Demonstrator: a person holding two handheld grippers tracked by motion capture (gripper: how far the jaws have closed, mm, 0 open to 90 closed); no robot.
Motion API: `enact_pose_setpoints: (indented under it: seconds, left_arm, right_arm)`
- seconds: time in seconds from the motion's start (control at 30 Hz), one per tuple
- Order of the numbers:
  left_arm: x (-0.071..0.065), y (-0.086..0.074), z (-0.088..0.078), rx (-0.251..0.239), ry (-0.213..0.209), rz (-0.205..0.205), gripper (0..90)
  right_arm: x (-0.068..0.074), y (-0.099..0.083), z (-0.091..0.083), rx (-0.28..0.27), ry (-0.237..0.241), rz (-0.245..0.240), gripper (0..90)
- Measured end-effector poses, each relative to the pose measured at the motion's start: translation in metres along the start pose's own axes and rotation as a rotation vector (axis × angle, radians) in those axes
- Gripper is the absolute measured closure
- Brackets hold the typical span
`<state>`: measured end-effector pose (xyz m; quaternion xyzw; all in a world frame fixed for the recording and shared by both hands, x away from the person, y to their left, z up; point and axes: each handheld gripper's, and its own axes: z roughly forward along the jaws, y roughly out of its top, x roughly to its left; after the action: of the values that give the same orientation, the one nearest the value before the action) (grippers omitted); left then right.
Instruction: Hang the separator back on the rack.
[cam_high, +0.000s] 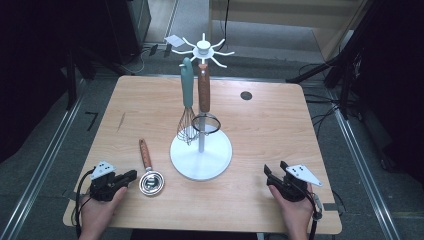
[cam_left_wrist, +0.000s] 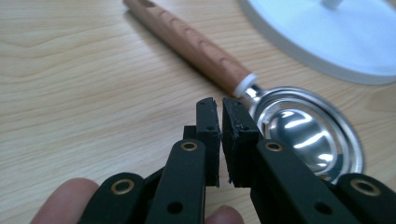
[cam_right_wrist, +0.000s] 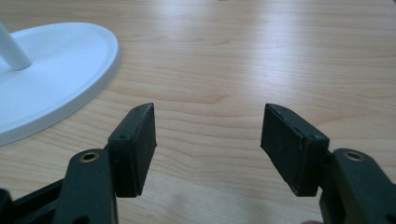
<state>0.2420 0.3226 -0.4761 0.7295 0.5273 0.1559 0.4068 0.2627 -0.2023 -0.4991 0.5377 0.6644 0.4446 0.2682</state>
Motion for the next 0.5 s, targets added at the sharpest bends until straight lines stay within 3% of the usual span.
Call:
enact_pose_setpoints:
  seconds: [0.1, 0.23, 0.37, 0.43, 0.5]
  left_arm:
    - [-0.001, 0.003, 0.002, -0.017, -0.042, -0.022, 78.4]
    - [-0.006, 0.001, 0.008, 0.032, -0.051, 0.030, 72.3]
    - [-0.010, 0.001, 0.013, 0.071, -0.083, 0.032, 67.4]
    - [-0.014, 0.000, 0.018, 0.094, -0.037, 0.067, 65.9]
    - [-0.014, 0.000, 0.018, 0.090, -0.033, 0.061, 65.3]
  right_arm:
    - [0.004, 0.002, 0.001, 0.010, 0.007, -0.033, 36.6]
    - [0.005, 0.003, 0.000, 0.005, 0.014, -0.024, 37.2]
    - [0.005, 0.001, -0.003, 0.013, 0.034, -0.027, 40.2]
    - [0.005, 0.002, -0.004, 0.012, 0.032, -0.028, 40.5]
    - [0.004, 0.002, -0.006, 0.006, 0.031, -0.026, 41.0]
